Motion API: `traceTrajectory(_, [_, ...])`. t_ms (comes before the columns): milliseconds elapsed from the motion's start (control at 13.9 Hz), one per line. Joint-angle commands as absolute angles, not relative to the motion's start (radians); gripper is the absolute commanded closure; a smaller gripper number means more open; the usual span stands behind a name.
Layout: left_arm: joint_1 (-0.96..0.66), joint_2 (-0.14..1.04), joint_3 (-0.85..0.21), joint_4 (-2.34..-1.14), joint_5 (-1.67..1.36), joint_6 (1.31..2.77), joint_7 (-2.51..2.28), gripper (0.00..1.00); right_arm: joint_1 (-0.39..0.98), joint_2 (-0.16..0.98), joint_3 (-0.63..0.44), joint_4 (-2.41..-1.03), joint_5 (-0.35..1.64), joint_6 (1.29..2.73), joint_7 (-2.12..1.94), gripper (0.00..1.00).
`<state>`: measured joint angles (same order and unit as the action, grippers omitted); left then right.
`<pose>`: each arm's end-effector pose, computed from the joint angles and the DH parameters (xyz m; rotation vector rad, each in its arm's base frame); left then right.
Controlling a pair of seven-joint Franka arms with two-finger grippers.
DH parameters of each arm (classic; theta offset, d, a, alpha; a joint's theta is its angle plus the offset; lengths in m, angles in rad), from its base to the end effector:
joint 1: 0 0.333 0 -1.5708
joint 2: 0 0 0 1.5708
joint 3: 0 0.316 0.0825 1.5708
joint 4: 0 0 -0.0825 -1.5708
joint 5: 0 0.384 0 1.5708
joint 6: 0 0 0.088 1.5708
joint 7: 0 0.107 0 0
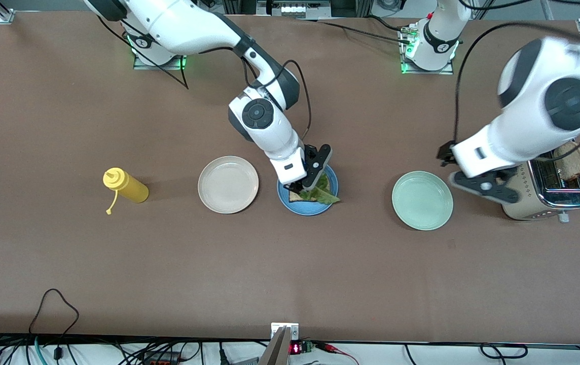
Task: Make sandwich in blue plate with both arms
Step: 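Lay the lettuce on the bread with the right gripper while the left retracts, then move the open right gripper back beside the mustard bottle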
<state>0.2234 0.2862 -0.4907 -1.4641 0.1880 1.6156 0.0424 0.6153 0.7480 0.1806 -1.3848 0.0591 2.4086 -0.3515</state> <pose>0.6197 -0.1117 0.5255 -3.0355 0.4859 0.1453 0.5529 0.5192 0.3012 -2.5148 -1.4465 -0.3554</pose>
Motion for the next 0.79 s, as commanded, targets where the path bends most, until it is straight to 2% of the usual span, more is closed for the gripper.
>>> traceTrajectory(0, [0.230,0.314,-0.454,-1.327,0.199,1.545,0.005,0.00,0.615,0.629,0.125,-1.405,0.046,2.248,-0.308,0.00])
traceTrajectory(217, [0.233,0.305,-0.459,-1.321,0.190,1.500,-0.070,0.00,0.557,0.542,0.055,-1.405,0.048,2.076,-0.310,0.00])
traceTrajectory(578, [0.238,0.305,-0.451,-1.322,0.149,1.485,-0.118,0.00,0.301,0.425,0.060,-1.411,0.073,1.921,-0.675,0.00])
traceTrajectory(722, [0.262,0.305,-0.453,-1.324,0.147,1.468,-0.117,0.00,0.209,0.378,0.057,-1.416,0.190,1.855,-0.843,0.00])
